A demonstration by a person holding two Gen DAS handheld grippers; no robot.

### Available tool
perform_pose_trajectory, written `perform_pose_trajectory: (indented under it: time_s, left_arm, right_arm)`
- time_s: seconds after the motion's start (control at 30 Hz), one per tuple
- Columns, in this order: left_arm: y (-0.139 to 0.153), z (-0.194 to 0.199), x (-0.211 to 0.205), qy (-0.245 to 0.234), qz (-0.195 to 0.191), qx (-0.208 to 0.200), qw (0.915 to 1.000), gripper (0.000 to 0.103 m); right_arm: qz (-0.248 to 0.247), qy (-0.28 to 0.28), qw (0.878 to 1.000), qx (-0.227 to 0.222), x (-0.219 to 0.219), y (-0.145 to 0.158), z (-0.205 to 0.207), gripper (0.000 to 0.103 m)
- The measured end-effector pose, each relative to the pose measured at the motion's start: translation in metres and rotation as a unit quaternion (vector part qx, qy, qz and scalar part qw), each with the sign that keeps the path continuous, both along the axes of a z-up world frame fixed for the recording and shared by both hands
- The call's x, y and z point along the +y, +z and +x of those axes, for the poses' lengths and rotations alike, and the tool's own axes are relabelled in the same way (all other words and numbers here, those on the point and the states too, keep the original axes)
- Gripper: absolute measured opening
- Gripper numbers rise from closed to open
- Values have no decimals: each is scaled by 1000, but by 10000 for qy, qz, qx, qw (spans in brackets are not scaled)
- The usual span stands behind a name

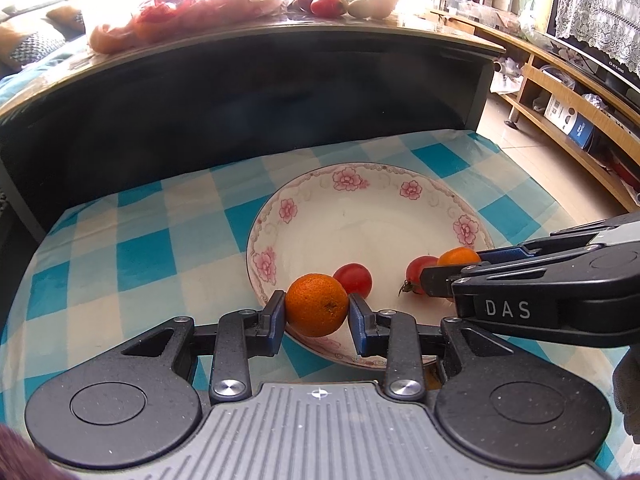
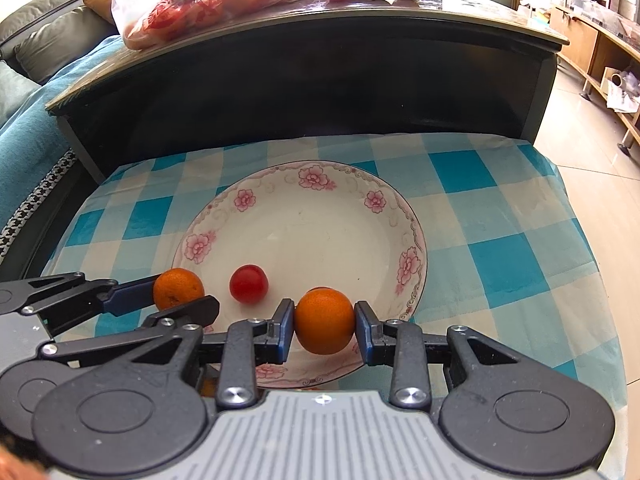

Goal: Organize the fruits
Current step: 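Lower both oranges into the white bowl and open both grippers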

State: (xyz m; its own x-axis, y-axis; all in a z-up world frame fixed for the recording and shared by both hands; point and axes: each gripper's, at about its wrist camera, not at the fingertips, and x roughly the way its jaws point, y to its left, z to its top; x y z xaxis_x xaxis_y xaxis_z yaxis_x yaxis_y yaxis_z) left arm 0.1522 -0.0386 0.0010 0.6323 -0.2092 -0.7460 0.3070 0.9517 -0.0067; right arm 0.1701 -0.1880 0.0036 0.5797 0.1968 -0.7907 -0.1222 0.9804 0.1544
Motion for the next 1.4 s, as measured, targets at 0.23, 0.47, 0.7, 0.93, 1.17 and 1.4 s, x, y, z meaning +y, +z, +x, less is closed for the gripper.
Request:
perform_pose_trajectory:
  time_s: [0.23,0.47,0.7,0.93,1.17,1.4]
  left_arm:
    - [-2,3,-2,-13,8,8,10000,41]
    - [-6,7,-3,-14,5,30,10000,41]
    - [-10,11,-4,-22,-28,60,10000,40]
    - [-13,12,-7,-77,2,93,9999,42]
    - [-16,15,-8,-93,-16,114,9999,43]
    - [-15,14,-8,-109,3,108,9999,44]
  right_arm:
    - [-18,-32,10000,30,-2,-5,8,37]
    - [-23,-54,10000,62,-4,-12,15,37]
    - [-8,-62,10000,66,-6,-15,18,37]
    - [14,-68,10000,43,-5,-17,18,37]
    - [6,65,10000,27,1,-18,20,37]
    - [26,9,10000,53,-1,-17,23,37]
